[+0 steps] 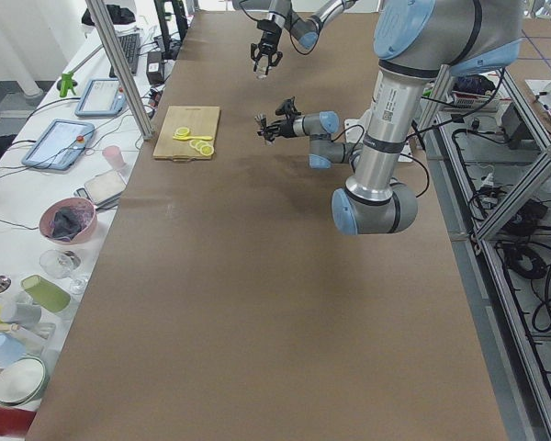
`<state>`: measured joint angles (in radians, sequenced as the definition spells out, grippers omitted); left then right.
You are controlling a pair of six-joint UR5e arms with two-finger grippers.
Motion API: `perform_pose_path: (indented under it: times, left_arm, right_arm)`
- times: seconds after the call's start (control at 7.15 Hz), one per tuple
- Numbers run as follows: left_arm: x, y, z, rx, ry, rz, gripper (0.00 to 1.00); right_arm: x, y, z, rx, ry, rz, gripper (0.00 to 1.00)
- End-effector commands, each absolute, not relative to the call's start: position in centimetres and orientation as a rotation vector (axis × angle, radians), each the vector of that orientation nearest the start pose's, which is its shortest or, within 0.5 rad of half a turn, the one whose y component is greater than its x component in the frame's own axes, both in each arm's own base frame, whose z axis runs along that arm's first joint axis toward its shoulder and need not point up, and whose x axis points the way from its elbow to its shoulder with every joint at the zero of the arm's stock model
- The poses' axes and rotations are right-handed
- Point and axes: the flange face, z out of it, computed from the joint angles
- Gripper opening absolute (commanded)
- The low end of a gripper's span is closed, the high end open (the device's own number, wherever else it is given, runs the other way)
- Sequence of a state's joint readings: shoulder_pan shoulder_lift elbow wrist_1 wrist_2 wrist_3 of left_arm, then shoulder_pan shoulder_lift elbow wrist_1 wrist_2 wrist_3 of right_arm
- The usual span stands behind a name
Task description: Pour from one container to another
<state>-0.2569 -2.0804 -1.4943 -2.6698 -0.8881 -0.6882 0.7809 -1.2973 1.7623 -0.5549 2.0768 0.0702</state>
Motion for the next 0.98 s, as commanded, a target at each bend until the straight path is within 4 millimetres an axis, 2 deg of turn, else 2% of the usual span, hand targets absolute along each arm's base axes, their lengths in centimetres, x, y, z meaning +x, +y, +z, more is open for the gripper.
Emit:
perform_pose_path:
  times: [0.0,0.14,0.42,0.7,0.84]
  left_arm:
    - [55.7,-35.8,26.2,1.326,1.02,0.09,0.0]
    - [54.9,-36.2,26.1,1.356,1.061,0.159,0.0]
    - [54.8,-36.5,26.0,1.339,1.1,0.213,0.0]
    - [52.7,-39.7,25.8,1.374,1.086,0.338,0.0]
    - [52.1,-39.6,23.9,1.396,1.137,0.319,0.0]
  right_arm:
    - [-32.9,-47.2,28.8,1.146,-1.055,-1.009,0.0]
    - [-32.5,-48.0,28.6,1.154,-1.011,-1.059,0.0]
    - [-32.2,-50.0,26.7,1.143,-0.931,-1.146,0.0]
    - [-32.3,-50.9,25.6,1.13,-0.845,-1.221,0.0]
    - [-32.4,-51.2,25.3,1.12,-0.814,-1.229,0.0]
